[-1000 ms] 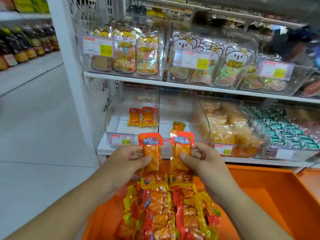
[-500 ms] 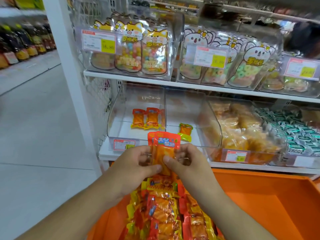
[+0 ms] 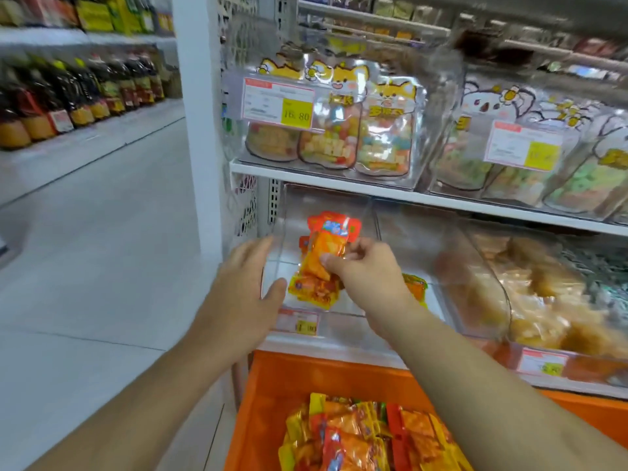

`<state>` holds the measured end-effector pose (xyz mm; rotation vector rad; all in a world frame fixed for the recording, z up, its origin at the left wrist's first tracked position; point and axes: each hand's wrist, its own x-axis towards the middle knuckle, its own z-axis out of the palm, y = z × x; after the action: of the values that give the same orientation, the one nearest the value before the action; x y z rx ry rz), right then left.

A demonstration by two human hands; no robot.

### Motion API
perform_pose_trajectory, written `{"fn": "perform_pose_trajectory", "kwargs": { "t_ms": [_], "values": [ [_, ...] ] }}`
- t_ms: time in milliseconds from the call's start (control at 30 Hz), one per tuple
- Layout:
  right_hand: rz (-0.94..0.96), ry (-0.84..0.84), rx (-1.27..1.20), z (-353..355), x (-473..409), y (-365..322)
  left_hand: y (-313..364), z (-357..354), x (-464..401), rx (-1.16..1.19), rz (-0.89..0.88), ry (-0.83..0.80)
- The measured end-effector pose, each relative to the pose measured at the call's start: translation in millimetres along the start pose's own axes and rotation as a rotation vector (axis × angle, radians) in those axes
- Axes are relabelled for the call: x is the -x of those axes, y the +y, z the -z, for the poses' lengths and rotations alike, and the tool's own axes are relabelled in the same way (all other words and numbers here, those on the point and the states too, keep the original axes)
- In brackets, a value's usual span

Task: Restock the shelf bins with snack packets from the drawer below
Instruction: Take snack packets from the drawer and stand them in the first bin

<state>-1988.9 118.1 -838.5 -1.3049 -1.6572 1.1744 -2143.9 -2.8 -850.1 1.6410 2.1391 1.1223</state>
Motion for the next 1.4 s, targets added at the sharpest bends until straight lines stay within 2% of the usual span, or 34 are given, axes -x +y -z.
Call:
{"fn": "perform_pose_trajectory", "kwargs": {
  "t_ms": [133, 433, 567, 733, 1000, 1067, 1233, 1400],
  "values": [
    [-0.061, 0.019, 0.110, -36, -68, 20, -30, -8, -4, -0.018, 0.024, -0.083],
    [-0.023, -0.008, 0.517, -90, -128, 41, -50, -23, -8, 0.034, -0.010, 0.006],
    [0.082, -0.041, 0.639, -94, -131, 46, -50, -25, -9, 0.011, -0.008, 0.019],
    [0.158, -0.127, 0.739, -80, -121, 47, -47, -25, -7, -0.013, -0.001, 0.015],
    [0.116, -0.274, 0.871, -65, -112, 52, -44, -24, -6, -0.018, 0.037, -0.001],
    [0.130, -0.285, 0.915, -66, -114, 57, -43, -24, -6, -0.018, 0.042, 0.005],
    [0.146, -0.293, 0.849, -66, -119, 63, -41, -25, -6, -0.037, 0.050, 0.009],
    [0.196, -0.269, 0.929, -65, -117, 69, -40, -24, -5, -0.053, 0.036, 0.006]
  ]
}}
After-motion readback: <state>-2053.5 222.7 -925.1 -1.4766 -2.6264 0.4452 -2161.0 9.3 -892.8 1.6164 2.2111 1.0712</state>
